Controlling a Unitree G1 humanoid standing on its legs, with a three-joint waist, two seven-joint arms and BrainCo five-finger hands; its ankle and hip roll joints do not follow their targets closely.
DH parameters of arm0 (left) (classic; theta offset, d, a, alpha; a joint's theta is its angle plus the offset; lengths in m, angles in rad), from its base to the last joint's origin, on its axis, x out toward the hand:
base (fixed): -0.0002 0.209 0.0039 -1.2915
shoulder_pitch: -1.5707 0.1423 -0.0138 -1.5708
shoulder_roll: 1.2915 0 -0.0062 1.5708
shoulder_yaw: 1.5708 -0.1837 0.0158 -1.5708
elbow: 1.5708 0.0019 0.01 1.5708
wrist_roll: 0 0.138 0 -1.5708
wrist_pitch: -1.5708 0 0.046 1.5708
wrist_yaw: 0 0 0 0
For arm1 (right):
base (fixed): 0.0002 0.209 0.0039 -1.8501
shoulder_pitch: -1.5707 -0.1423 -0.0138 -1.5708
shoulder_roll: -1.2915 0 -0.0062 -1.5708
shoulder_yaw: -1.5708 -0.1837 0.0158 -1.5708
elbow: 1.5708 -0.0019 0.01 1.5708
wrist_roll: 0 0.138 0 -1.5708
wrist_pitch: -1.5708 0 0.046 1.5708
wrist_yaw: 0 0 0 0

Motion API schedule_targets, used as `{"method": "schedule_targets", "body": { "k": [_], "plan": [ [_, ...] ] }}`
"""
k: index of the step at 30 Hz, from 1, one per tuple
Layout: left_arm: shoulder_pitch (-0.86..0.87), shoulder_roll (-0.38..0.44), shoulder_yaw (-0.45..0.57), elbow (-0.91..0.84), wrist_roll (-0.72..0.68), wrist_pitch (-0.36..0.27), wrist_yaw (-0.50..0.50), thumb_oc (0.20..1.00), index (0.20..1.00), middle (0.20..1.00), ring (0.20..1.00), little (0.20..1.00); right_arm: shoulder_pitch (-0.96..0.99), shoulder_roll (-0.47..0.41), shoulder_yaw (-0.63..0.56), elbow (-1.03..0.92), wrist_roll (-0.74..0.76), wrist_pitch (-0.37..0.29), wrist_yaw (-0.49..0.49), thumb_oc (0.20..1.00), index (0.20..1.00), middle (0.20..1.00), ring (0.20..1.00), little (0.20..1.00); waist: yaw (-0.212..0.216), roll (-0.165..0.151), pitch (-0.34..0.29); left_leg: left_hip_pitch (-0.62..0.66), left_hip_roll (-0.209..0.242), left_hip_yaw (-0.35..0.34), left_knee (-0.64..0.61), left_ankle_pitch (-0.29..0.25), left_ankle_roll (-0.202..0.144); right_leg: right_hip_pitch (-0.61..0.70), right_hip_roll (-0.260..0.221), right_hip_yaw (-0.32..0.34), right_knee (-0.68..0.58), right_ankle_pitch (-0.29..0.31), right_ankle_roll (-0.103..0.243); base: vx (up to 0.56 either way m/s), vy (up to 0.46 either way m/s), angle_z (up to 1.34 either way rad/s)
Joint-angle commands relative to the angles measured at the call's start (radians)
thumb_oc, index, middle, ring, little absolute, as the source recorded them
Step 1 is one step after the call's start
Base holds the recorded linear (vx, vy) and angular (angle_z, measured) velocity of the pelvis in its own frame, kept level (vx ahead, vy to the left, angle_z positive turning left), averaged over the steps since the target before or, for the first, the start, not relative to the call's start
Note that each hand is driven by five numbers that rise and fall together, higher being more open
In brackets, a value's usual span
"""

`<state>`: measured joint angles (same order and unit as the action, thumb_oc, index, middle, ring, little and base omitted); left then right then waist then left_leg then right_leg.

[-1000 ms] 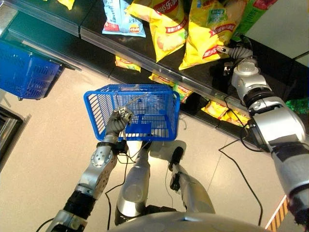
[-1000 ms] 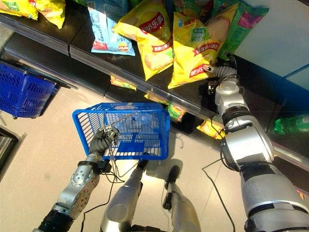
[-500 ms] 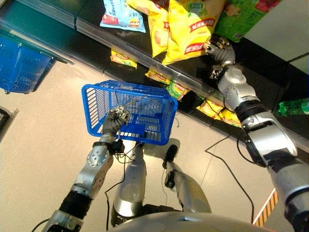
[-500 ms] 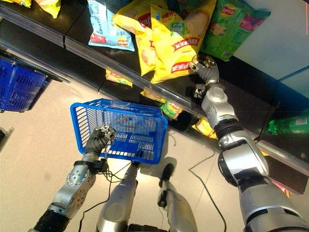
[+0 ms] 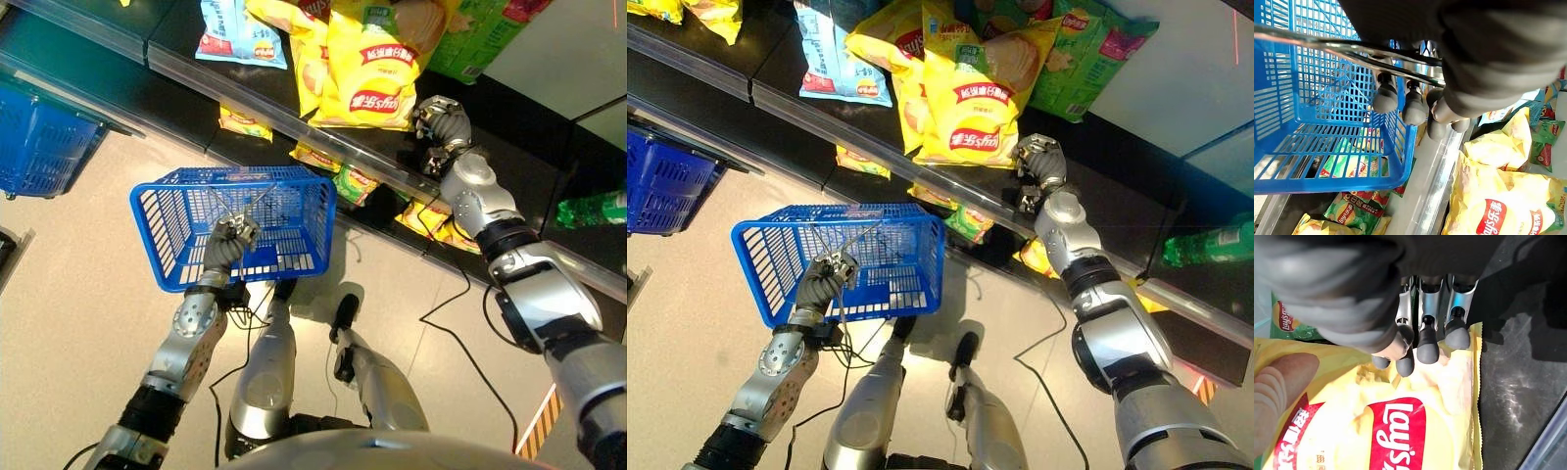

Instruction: Pick up the snacks into the basket

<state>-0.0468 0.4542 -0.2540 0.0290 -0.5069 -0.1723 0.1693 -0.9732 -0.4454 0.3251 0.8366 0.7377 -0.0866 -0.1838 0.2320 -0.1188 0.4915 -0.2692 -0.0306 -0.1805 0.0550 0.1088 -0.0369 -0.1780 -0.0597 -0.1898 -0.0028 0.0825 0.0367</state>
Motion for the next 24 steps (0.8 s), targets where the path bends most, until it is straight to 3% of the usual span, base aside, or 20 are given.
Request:
{"method": "schedule_targets", "body": {
  "k": [1, 4, 5, 6, 7, 24],
  "plan": [
    [0.01, -0.012, 0.031, -0.178, -0.011, -0.089, -0.013, 0.2, 0.2, 0.2, 0.2, 0.2, 0.02, -0.037, -0.004, -0.073, 0.018, -0.064, -0.009, 0.2, 0.2, 0.2, 0.2, 0.2, -0.02, -0.008, -0.075, 0.014, -0.045, 0.049, 0.032, -0.097, 0.008, -0.052, -0.048, 0.057, 0.05, -0.022, 0.095, 0.0, -0.005, -0.04],
    [0.017, -0.011, 0.034, -0.176, -0.012, -0.087, -0.013, 0.2, 0.2, 0.2, 0.2, 0.2, 0.03, -0.039, -0.005, -0.075, -0.003, -0.061, -0.009, 0.2, 0.2, 0.2, 0.2, 0.2, -0.023, -0.008, -0.08, 0.018, -0.044, 0.048, 0.027, -0.096, 0.009, -0.049, -0.047, 0.059, 0.048, -0.022, 0.095, 0.01, -0.004, -0.05],
    [0.017, -0.012, 0.035, -0.175, -0.012, -0.089, -0.011, 0.2, 0.2, 0.2, 0.2, 0.2, 0.034, -0.035, -0.006, -0.071, -0.006, -0.061, -0.014, 0.247, 0.247, 0.247, 0.247, 0.247, -0.024, -0.007, -0.082, 0.019, -0.044, 0.048, 0.027, -0.097, 0.009, -0.047, -0.047, 0.06, 0.046, -0.022, 0.095, 0.0, 0.002, -0.06],
    [0.016, -0.013, 0.034, -0.177, -0.013, -0.088, -0.009, 0.2, 0.2, 0.2, 0.2, 0.2, 0.031, -0.031, -0.013, -0.064, -0.012, -0.062, -0.024, 0.495, 0.495, 0.495, 0.495, 0.495, -0.024, -0.006, -0.084, 0.019, -0.044, 0.049, 0.027, -0.097, 0.009, -0.048, -0.047, 0.061, 0.046, -0.022, 0.095, 0.0, 0.005, -0.07],
    [0.016, -0.012, 0.036, -0.177, -0.013, -0.088, -0.006, 0.2, 0.2, 0.2, 0.2, 0.2, 0.029, -0.029, -0.015, -0.059, -0.023, -0.061, -0.03, 1.0, 1.0, 1.0, 1.0, 1.0, -0.023, -0.007, -0.086, 0.019, -0.043, 0.05, 0.027, -0.097, 0.01, -0.048, -0.046, 0.063, 0.046, -0.022, 0.096, 0.0, 0.008, -0.06],
    [0.02, -0.024, 0.059, -0.184, 0.021, -0.074, 0.042, 0.2, 0.2, 0.2, 0.2, 0.2, 0.016, 0.051, 0.032, -0.208, -0.304, -0.016, -0.133, 1.0, 1.0, 1.0, 1.0, 1.0, -0.03, -0.036, -0.114, 0.043, -0.037, 0.058, 0.012, -0.104, 0.018, -0.027, -0.046, 0.072, 0.029, -0.02, 0.099, 0.0, 0.001, 0.0]
  ]
}}
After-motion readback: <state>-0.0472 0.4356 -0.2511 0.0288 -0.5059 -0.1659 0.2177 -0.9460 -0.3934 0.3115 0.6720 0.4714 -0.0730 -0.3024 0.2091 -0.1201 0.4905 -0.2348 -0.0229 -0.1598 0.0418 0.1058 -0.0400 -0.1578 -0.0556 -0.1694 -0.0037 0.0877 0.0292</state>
